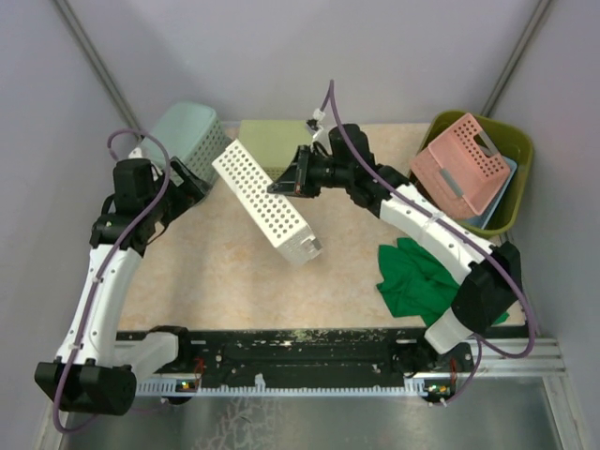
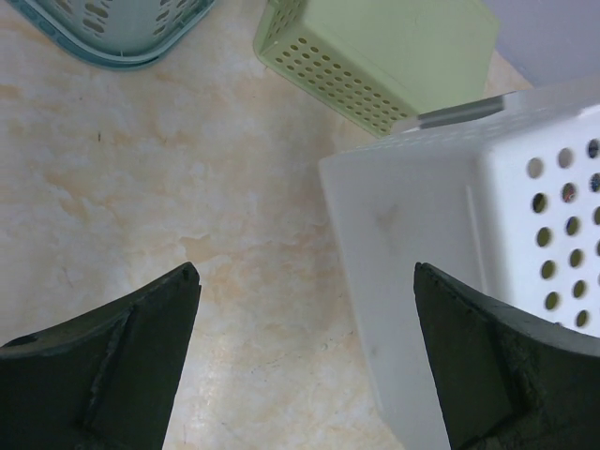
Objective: Turn the large container upside down
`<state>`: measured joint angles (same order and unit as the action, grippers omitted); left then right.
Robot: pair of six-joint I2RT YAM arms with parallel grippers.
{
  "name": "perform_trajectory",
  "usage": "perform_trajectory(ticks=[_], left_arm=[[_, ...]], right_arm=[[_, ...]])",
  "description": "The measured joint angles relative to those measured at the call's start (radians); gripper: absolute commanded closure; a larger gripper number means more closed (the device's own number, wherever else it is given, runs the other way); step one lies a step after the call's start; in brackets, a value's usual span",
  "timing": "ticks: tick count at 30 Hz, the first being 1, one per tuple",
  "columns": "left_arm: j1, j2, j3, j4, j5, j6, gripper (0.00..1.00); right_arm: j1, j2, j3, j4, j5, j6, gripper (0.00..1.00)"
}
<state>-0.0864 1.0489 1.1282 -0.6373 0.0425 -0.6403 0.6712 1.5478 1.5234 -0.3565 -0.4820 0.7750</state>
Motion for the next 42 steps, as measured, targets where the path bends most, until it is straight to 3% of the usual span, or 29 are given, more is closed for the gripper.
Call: perform_trajectory(ticks=[6,17,23,27,28,31,35,39,42], left_arm=[[0.000,-0.036,0.000,0.003,-0.032,-0.018,0.00],[0.000,-0.137,-0.075,0.106,0.009,-0.037,0.00],[0.000,-0.143,-0.077,0.140,0.051,-0.010,0.00],[0.000,-0.154,-0.079,0.156,0.083,0.004,0.00],[0.000,-0.154,-0.080,0.163,0.094,0.009,0.00],[0.000,-0.154,-0.091,0.178,0.126,0.019,0.00],[0.000,-0.154,-0.117,0.196,0.159,0.021,0.00],[0.000,-0.146,-0.122,0.205,0.184,0.027,0.00],[0.000,-0.145,-0.123,0.214,0.194,0.032,0.00]], right_arm=[[0.000,0.000,-0.246,0.401,-0.092,0.278,1.00],[-0.005,0.098,-0.650,1.193,-0.085,0.814,1.00],[-0.027,0.157,-0.841,1.415,-0.046,0.973,1.00],[-0.082,0.067,-0.942,1.414,-0.006,0.978,1.00],[-0.092,0.045,-0.956,1.402,-0.001,0.971,0.96],[-0.119,-0.049,-0.973,1.271,0.020,0.901,0.68],[-0.122,-0.184,-0.928,0.973,0.069,0.721,0.35],[-0.122,-0.281,-0.831,0.671,0.151,0.516,0.21],[-0.122,-0.304,-0.745,0.460,0.223,0.367,0.19]])
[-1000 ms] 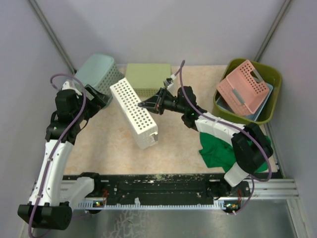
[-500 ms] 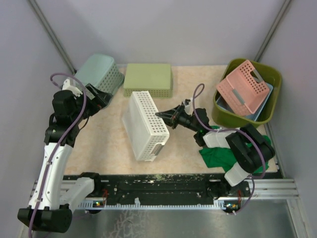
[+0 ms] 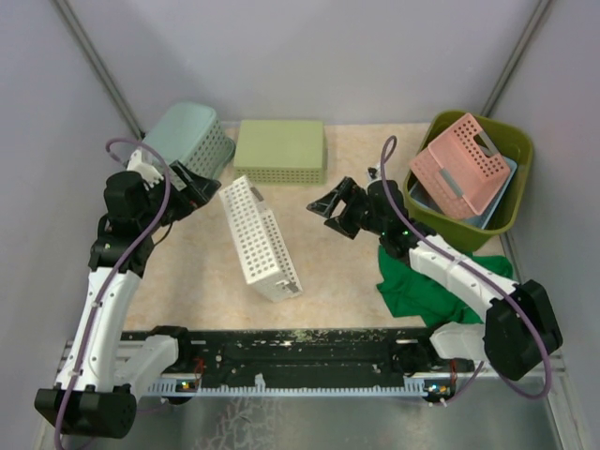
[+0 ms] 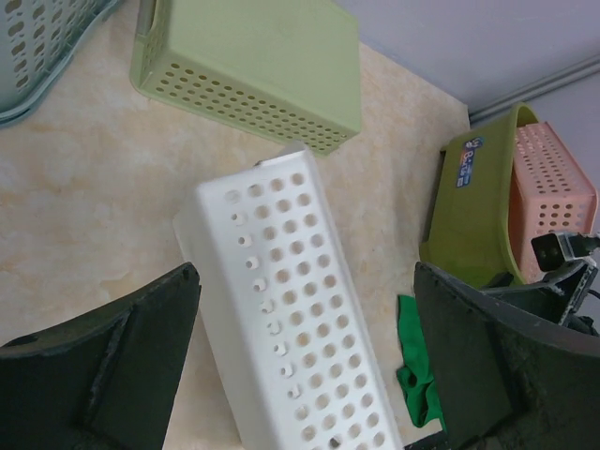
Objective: Turn the large container upside down
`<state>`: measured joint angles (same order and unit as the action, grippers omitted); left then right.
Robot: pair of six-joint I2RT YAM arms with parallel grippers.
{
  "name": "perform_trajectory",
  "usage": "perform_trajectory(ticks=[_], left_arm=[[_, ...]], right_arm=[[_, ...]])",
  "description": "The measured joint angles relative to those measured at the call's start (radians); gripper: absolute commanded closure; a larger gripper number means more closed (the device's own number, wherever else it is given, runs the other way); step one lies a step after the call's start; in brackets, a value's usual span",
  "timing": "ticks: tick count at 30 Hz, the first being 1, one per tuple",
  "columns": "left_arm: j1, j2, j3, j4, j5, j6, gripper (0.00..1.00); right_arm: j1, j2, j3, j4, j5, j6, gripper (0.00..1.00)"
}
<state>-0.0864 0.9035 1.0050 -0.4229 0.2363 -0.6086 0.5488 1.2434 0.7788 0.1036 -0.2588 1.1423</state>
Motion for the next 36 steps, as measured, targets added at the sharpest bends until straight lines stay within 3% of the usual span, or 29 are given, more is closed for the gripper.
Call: perform_trajectory(ticks=[10,17,21,23,27,30,36], left_arm=[[0.000,0.036,-0.002,0.012,0.031,0.019,0.00],[-0.001,0.054,-0.002,-0.044,0.025,0.068,0.00],[-0.019,0.072,0.001,-0.145,-0.045,0.081,0.00],[-0.100,0.089,-0.010,-0.203,-0.144,0.054,0.00],[-0.407,0.151,-0.042,-0.265,-0.318,-0.059,0.01],[-0.513,0.243,-0.054,-0.262,-0.403,-0.134,0.13],[-0.522,0.410,-0.130,-0.199,-0.518,-0.198,0.68]], right_arm=[[0.025,-0.004,0.137,-0.446,0.199,-0.343,0.19],[0.143,0.047,0.269,-0.502,0.286,-0.476,0.19],[0.204,0.129,0.328,-0.533,0.340,-0.525,0.19],[0.218,0.153,0.336,-0.547,0.361,-0.536,0.18],[0.227,0.156,0.337,-0.589,0.423,-0.554,0.18],[0.225,0.150,0.354,-0.630,0.480,-0.573,0.18],[0.212,-0.004,0.355,-0.706,0.580,-0.597,0.17]])
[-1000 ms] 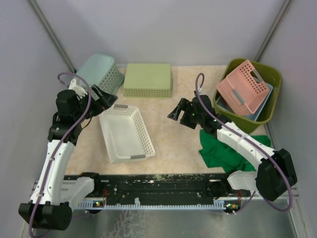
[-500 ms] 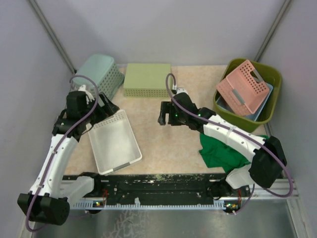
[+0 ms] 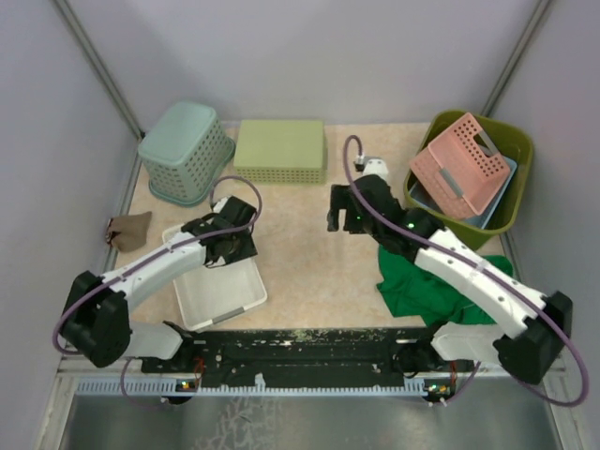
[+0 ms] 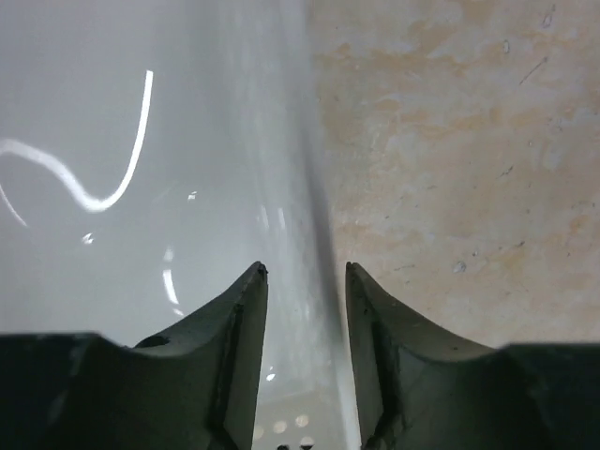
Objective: Turn the large container upside down
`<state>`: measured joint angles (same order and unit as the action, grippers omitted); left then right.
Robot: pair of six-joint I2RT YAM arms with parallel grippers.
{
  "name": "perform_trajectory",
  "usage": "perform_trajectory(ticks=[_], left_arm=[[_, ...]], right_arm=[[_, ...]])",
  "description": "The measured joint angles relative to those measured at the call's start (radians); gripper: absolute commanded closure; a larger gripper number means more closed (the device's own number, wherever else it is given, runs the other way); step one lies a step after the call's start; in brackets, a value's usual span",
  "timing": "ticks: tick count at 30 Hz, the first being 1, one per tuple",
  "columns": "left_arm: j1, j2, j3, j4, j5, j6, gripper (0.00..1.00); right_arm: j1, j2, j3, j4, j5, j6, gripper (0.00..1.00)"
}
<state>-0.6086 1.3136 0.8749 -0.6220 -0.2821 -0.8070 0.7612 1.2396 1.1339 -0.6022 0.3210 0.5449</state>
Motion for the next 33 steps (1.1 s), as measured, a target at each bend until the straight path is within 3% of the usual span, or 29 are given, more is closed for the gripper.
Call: perform_trajectory(ticks=[3,9,15,22,26,33], left_arm=[[-0.003,0.060,-0.002,0.049,0.007,0.000,0.98],[-0.008,0.078,0.085,0.055,0.139,0.055,1.00],[-0.019,0.041,0.241,0.156,0.541,0.012,1.00],[-0.037,0.075,0.175,0.678,0.955,-0.317,1.00],[-0.037,0.151,0.106,0.953,1.054,-0.459,1.00],[-0.031,0.390,-0.070,1.513,1.166,-0.754,1.00]], right_arm=[[-0.026,-0.127,-0.001,-0.027,0.035,-0.002,0.16],[-0.063,-0.319,-0.002,-0.080,0.129,-0.014,0.15],[-0.090,-0.335,0.003,-0.132,0.214,-0.071,0.13],[-0.155,-0.271,0.174,-0.175,0.253,-0.135,0.09],[-0.183,-0.272,0.249,-0.156,0.245,-0.160,0.08],[-0.201,-0.272,0.239,-0.154,0.215,-0.158,0.08]])
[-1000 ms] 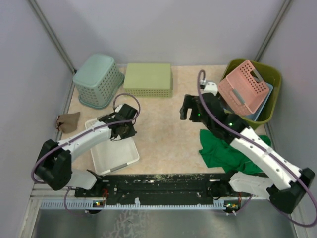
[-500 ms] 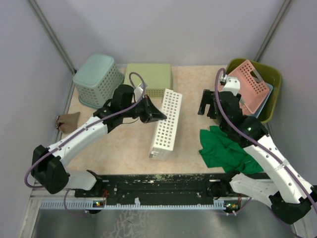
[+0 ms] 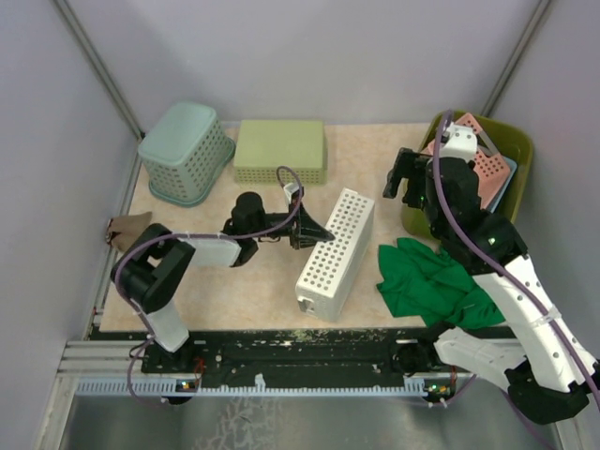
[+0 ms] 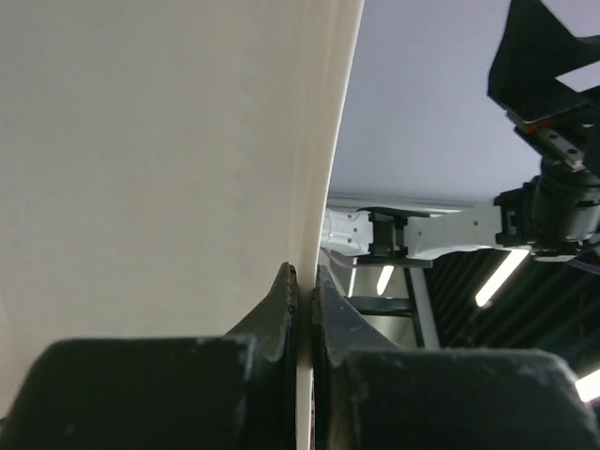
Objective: Turn the large container upside down
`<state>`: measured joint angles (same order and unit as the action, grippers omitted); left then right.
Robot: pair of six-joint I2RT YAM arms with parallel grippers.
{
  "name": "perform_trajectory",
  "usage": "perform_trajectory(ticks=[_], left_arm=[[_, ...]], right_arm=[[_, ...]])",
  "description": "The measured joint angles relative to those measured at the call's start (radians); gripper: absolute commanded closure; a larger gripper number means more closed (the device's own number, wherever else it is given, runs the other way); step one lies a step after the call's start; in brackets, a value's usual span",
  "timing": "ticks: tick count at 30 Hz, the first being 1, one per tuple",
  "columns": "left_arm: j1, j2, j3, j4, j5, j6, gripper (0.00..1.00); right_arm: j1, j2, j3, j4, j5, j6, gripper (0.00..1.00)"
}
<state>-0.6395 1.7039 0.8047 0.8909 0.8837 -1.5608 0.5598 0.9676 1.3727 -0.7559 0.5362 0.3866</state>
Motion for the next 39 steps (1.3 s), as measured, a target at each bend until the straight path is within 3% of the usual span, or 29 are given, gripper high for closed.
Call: perform_trajectory(ticks=[4,7,10,12,16,18,21,24,32,39], left_arm=[[0.013,0.067,-0.077,0.270,0.020,-0.109,1.00],[0.048,0.066,-0.134,0.348,0.027,-0.118,1.00],[0.106,0.045,-0.187,0.357,0.045,-0.089,0.91],[0.154,0.016,-0.209,0.325,0.057,-0.029,0.77],[0.243,-0.038,-0.221,0.069,0.074,0.187,0.58],[0.264,-0.062,-0.193,-0.167,0.041,0.341,0.50],[0.276,-0.089,-0.111,-0.548,-0.066,0.582,0.31],[0.286,-0.132,-0.046,-0.791,-0.163,0.735,0.15],[0.289,-0.299,0.105,-1.182,-0.441,0.985,0.05],[0.289,-0.494,0.131,-1.321,-0.605,1.083,0.03]], right_arm=[[-0.001,-0.008,-0.039,-0.015,-0.019,0.011,0.08],[-0.001,-0.018,-0.068,-0.021,-0.031,0.024,0.08],[-0.002,-0.023,-0.095,-0.028,-0.050,0.035,0.08],[-0.003,-0.024,-0.110,-0.033,-0.069,0.044,0.08],[-0.005,-0.034,-0.164,-0.032,-0.117,0.067,0.08],[-0.005,-0.037,-0.196,-0.033,-0.145,0.079,0.08],[-0.005,-0.037,-0.243,-0.029,-0.182,0.093,0.08],[-0.006,-0.037,-0.301,-0.020,-0.223,0.103,0.08],[-0.054,0.010,-0.513,0.061,-0.394,0.150,0.08],[-0.126,0.001,-0.700,0.208,-0.564,0.241,0.10]])
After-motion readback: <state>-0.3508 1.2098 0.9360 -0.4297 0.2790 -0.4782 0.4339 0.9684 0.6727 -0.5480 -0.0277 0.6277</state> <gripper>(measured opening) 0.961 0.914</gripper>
